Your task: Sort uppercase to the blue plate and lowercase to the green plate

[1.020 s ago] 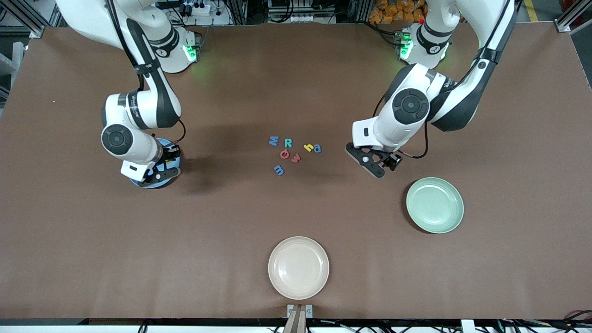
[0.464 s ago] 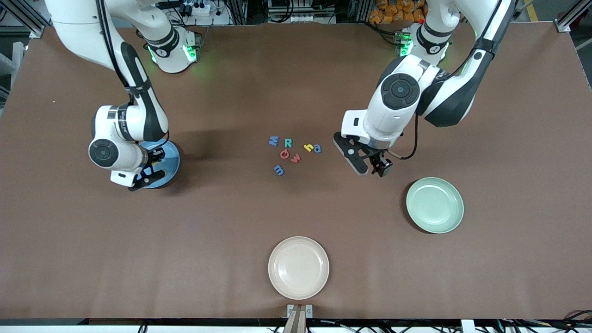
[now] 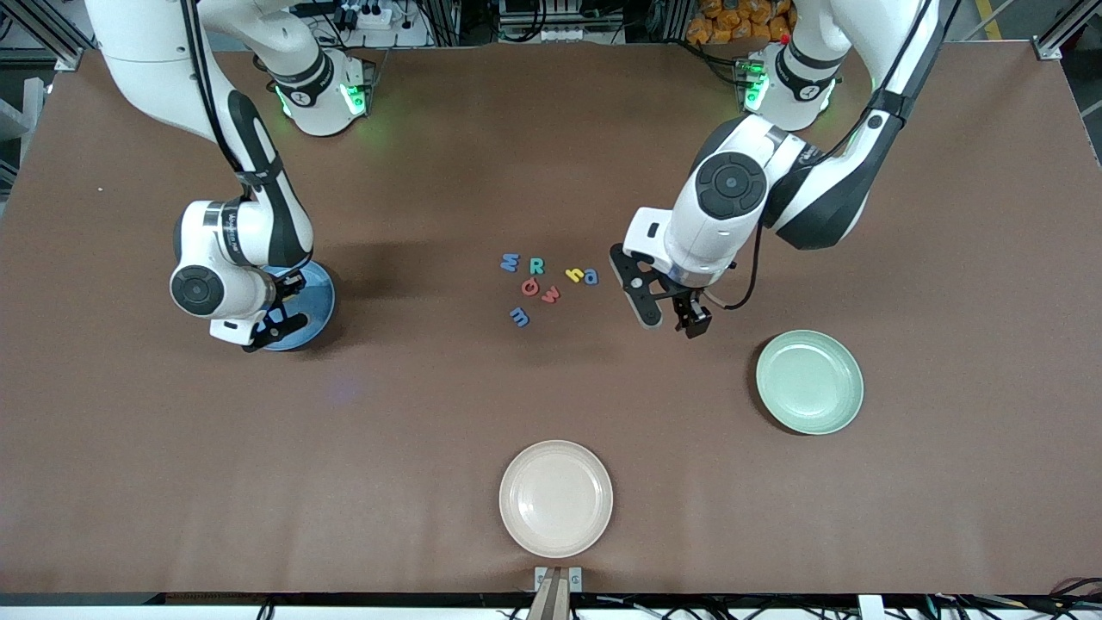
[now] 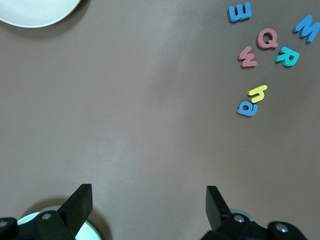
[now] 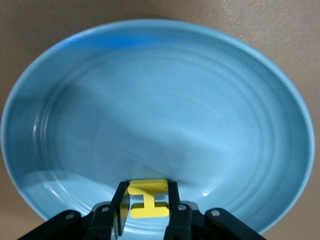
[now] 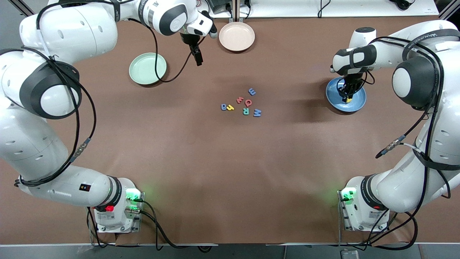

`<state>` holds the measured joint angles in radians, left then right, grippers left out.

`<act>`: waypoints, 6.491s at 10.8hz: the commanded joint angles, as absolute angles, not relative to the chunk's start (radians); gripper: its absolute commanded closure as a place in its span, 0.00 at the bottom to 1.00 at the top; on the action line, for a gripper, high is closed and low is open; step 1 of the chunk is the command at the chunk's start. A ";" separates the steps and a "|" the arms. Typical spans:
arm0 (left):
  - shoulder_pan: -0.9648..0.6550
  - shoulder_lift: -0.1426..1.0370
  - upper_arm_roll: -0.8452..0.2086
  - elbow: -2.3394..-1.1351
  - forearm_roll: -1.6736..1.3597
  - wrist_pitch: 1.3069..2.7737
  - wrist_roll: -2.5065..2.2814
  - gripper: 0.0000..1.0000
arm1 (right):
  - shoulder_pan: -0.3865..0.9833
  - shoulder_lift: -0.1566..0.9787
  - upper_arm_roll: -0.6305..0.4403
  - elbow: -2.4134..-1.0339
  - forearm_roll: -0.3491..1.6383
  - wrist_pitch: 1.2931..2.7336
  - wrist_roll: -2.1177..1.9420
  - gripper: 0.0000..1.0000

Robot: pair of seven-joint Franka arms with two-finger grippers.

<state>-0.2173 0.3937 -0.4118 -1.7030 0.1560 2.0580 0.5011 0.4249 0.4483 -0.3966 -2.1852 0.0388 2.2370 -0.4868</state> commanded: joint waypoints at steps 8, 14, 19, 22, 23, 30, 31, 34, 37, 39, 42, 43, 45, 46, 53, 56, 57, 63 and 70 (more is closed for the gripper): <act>-0.426 0.517 -0.414 -1.756 0.160 2.192 0.338 0.00 | 0.428 0.422 -0.394 -2.059 0.049 2.062 -0.471 0.33; -0.460 0.531 -0.414 -1.885 0.227 2.325 0.330 0.00 | 0.440 0.411 -0.391 -1.872 0.049 1.902 -0.376 0.04; -0.446 0.569 -0.414 -1.954 0.307 2.496 0.396 0.00 | 0.452 0.393 -0.385 -1.786 0.048 1.873 -0.233 0.00; -0.439 0.574 -0.414 -1.976 0.307 2.511 0.442 0.00 | 0.456 0.373 -0.382 -1.753 0.049 1.829 -0.233 0.00; -0.439 0.584 -0.414 -1.976 0.316 2.523 0.443 0.00 | 0.456 0.368 -0.382 -1.753 0.049 1.829 -0.233 0.00; -0.440 0.623 -0.410 -1.965 0.367 2.551 0.437 0.00 | 0.456 0.322 -0.312 -1.737 0.063 1.812 -0.109 0.00; -0.439 0.629 -0.410 -1.965 0.367 2.551 0.437 0.00 | 0.456 0.322 -0.305 -1.720 0.064 1.766 -0.060 0.00; -0.446 0.641 -0.408 -1.962 0.373 2.554 0.437 0.00 | 0.462 0.313 -0.244 -1.706 0.064 1.735 0.085 0.00; -0.446 0.650 -0.405 -1.960 0.380 2.568 0.437 0.00 | 0.462 0.302 -0.148 -1.707 0.064 1.717 0.265 0.00; -0.443 0.650 -0.405 -1.960 0.393 2.572 0.437 0.00 | 0.462 0.302 -0.102 -1.707 0.064 1.713 0.343 0.00; -0.440 0.660 -0.405 -1.960 0.416 2.572 0.436 0.09 | 0.462 0.304 -0.055 -1.707 0.074 1.724 0.432 0.00; -0.439 0.663 -0.403 -1.960 0.419 2.572 0.436 0.11 | 0.462 0.307 -0.057 -1.709 0.136 1.724 0.445 0.00; -0.437 0.661 -0.403 -1.960 0.419 2.572 0.437 0.29 | 0.460 0.308 -0.058 -1.710 0.195 1.723 0.448 0.00; -0.436 0.661 -0.403 -1.960 0.419 2.572 0.439 0.42 | 0.460 0.311 -0.058 -1.710 0.195 1.723 0.459 0.00; -0.437 0.657 -0.387 -1.960 0.428 2.571 0.443 0.86 | 0.476 0.307 -0.054 -1.713 0.189 1.721 0.474 0.00; -0.433 0.634 -0.385 -1.960 0.431 2.560 0.445 1.00 | 0.485 0.307 -0.040 -1.721 0.189 1.720 0.500 0.00; -0.431 0.624 -0.385 -1.960 0.431 2.551 0.452 1.00 | 0.486 0.308 -0.026 -1.721 0.187 1.726 0.538 0.00; -0.313 0.482 -0.391 -1.960 0.431 2.372 0.587 1.00 | 0.517 0.313 -0.002 -1.759 0.181 1.764 0.613 0.00; -0.023 0.410 -0.393 -1.924 0.430 2.336 0.892 1.00 | 0.557 0.339 0.158 -1.850 0.179 1.994 0.850 0.00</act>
